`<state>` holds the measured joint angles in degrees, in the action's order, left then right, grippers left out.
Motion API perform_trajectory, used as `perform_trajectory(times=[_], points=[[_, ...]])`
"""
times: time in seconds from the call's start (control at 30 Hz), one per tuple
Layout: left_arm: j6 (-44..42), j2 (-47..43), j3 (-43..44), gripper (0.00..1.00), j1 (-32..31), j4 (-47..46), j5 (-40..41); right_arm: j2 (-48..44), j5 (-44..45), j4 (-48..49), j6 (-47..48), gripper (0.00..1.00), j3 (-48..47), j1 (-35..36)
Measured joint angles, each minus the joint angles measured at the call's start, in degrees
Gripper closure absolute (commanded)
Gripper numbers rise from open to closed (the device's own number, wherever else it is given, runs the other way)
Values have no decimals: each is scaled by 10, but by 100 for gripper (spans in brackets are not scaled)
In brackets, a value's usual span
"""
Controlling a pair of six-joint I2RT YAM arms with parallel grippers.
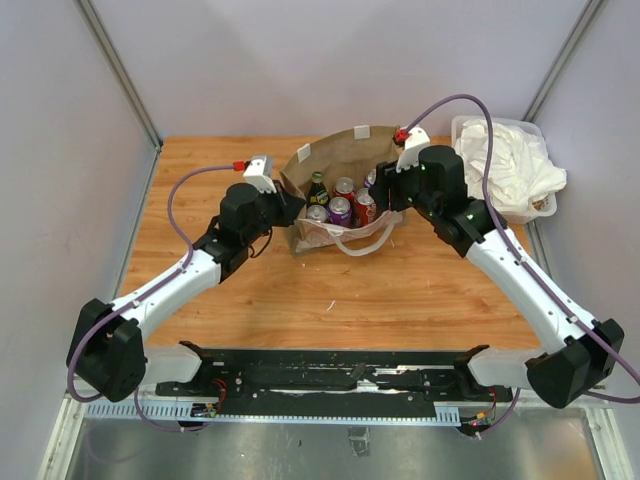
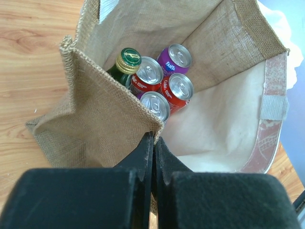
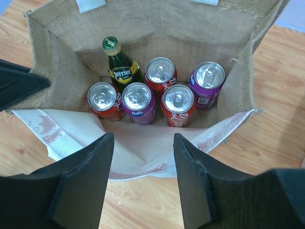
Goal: Take the beverage out of the canvas bag
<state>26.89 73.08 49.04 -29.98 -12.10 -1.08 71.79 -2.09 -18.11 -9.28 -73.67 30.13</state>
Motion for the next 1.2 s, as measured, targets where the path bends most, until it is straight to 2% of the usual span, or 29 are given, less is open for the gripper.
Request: perform_trajectory(times=[0.43,0.8,1.2], points=[[2,-24,-73,100,-18,-44,16,58,2,2,6,48,0,21],[6,24,-60,100,-46,-75,17,70,14,3,9,47,13,34],[6,24,-60,100,-54,-69,31,122,17,-6,22,49,26,65]])
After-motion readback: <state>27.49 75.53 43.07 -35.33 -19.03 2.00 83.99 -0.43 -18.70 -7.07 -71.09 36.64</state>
